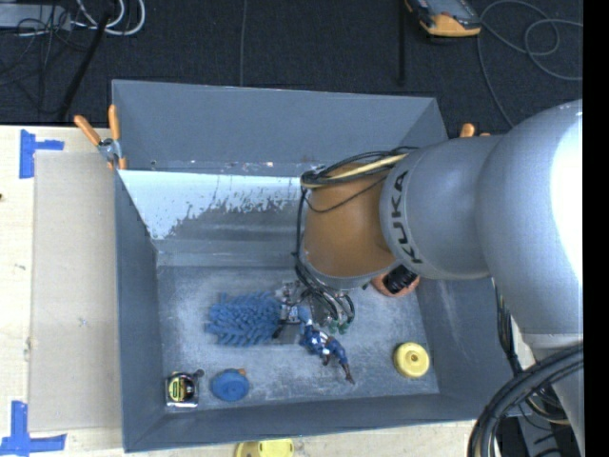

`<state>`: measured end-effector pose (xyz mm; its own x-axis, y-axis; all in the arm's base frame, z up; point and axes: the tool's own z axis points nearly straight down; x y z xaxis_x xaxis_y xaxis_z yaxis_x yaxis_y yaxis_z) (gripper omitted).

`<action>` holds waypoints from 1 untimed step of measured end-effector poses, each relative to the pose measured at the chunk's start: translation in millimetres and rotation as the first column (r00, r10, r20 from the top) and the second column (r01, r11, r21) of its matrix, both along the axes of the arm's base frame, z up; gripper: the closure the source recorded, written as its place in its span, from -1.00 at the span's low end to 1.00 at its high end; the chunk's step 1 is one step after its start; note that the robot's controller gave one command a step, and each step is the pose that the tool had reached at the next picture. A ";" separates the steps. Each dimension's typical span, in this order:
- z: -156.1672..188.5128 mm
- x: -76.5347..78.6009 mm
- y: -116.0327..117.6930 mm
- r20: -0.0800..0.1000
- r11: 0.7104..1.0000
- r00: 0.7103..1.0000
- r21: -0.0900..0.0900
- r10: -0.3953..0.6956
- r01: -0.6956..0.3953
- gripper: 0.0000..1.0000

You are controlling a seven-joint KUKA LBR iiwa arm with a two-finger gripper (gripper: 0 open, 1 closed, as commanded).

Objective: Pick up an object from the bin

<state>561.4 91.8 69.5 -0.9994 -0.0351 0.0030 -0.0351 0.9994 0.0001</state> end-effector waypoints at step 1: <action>0.0 0.0 0.0 0.000 1.000 1.000 0.000 -0.001 0.001 1.00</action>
Offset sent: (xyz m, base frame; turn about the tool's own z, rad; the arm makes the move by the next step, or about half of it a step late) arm -0.0250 -0.0218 0.1194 0.0167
